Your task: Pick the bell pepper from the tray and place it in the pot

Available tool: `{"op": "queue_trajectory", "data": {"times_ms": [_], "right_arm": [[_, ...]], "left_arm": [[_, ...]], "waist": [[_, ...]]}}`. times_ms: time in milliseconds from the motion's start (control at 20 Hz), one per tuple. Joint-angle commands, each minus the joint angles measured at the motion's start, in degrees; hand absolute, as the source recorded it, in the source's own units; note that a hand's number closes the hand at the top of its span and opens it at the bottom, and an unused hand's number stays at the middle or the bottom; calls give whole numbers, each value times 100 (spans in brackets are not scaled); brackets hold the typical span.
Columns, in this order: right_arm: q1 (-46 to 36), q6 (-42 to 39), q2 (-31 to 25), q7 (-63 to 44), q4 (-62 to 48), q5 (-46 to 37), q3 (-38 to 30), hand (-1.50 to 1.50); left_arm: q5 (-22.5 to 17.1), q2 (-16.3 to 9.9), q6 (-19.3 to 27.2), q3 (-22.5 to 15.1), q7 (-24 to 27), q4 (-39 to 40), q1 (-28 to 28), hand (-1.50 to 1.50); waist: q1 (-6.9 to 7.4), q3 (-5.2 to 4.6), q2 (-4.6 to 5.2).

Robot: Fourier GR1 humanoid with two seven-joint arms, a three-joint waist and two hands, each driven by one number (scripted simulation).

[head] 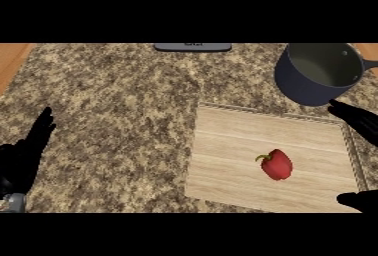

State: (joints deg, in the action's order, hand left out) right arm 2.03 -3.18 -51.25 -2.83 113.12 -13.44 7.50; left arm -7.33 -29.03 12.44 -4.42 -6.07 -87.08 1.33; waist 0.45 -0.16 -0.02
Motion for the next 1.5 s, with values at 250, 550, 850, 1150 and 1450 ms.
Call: {"op": "queue_trajectory", "data": {"times_ms": [250, 550, 850, 1150, 1450], "right_arm": [[-1080, -1901, -326, -2513, 368, -286, 1328, -150], [-2178, -2735, 786, -3859, 7, -196, 1957, -150], [-2507, -3140, 1830, -4693, -300, -634, 2468, -150], [-2629, -3490, 2096, -4482, -884, -1138, 2317, -150], [-2164, -3411, 2189, -3746, -1154, -1915, 2233, -150]], "left_arm": [[53, 34, -77, 17, -311, 110, -461, 0], [395, 356, 124, -92, -151, 103, -230, 0], [277, 243, -213, 264, -68, 80, -43, 0], [593, 623, -121, 86, 54, -408, 444, 0], [796, 689, -245, 373, -106, -99, 20, 0]], "waist": [[108, -2, 41], [72, 9, 18], [23, 12, 5], [34, 15, 3], [-29, 17, 3]]}}
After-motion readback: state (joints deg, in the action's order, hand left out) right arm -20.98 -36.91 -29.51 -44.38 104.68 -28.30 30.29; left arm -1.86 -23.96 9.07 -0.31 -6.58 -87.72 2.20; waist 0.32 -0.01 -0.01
